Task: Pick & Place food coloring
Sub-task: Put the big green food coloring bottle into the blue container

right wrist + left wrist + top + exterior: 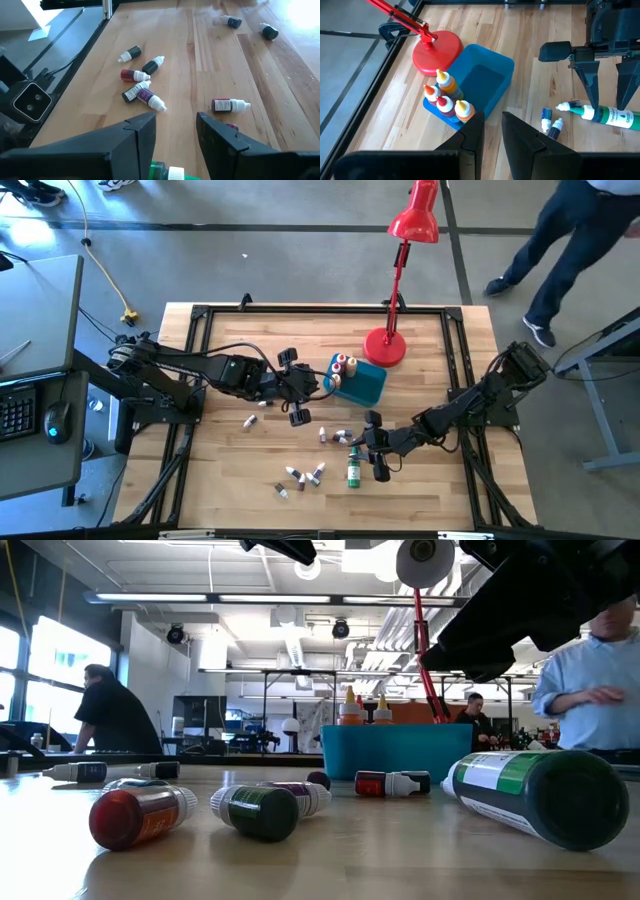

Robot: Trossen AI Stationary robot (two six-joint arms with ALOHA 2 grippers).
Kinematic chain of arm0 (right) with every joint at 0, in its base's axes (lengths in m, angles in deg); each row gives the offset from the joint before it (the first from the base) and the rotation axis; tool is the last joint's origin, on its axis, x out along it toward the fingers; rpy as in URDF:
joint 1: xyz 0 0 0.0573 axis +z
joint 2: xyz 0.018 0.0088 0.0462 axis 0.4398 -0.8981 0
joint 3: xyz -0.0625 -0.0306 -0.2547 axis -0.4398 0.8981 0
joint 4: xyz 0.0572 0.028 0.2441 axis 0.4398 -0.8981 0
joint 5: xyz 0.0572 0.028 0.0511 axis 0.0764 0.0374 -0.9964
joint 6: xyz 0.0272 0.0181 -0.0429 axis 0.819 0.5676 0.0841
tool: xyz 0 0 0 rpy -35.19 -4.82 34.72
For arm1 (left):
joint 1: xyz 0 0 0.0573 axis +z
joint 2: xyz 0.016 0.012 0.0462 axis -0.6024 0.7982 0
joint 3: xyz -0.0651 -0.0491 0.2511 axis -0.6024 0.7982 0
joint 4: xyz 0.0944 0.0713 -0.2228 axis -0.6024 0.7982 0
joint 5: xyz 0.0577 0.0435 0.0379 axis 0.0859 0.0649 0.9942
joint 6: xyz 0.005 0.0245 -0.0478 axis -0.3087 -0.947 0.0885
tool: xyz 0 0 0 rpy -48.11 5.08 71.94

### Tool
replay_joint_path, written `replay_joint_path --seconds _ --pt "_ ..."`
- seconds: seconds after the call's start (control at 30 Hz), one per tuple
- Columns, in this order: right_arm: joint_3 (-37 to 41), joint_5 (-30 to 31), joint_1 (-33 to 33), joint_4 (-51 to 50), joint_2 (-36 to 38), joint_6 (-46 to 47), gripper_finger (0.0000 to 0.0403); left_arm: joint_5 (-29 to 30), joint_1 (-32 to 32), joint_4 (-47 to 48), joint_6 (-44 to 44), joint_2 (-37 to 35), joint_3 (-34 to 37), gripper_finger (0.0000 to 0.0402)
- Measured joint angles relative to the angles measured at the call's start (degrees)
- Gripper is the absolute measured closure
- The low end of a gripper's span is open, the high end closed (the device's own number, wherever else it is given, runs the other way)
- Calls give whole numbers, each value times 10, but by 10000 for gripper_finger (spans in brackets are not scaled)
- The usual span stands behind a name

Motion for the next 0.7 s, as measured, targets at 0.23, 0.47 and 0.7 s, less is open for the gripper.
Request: replay_joint_path --seconds 0.23,0.47,0.7 --pt "0 17 0 0 0 -4 269 0 0 0 0 0 0 339" --pt "0 45 -2 13 0 -39 269 0 0 0 0 0 0 339" --pt "0 105 -9 -3 0 -27 269 -1 0 0 0 0 0 339"
